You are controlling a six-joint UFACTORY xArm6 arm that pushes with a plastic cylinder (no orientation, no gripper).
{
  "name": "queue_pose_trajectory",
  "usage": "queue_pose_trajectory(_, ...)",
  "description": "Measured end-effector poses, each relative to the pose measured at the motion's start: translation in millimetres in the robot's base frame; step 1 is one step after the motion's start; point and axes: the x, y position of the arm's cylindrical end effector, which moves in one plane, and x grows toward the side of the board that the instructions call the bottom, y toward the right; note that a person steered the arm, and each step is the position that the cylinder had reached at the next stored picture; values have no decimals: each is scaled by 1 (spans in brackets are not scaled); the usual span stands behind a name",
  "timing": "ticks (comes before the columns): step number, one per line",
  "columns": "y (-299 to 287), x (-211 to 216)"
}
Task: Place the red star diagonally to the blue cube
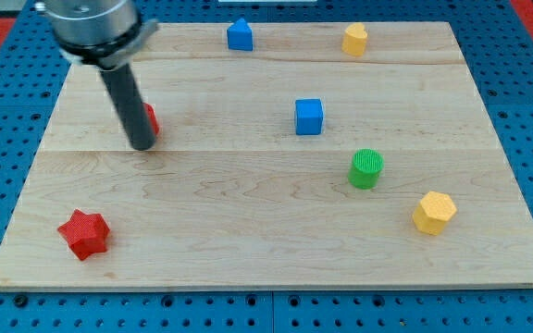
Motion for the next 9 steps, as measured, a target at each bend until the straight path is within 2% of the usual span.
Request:
queue_pose_trajectory(1,23,-7)
queue_pose_trajectory(2,-25,-50)
queue_pose_trajectory(3,-52,-48)
queue_pose_trajectory(4,-39,-45)
queue_pose_trajectory(5,21,-24)
queue_pose_trajectory(7,126,-92)
queue_pose_trajectory(9,228,-51)
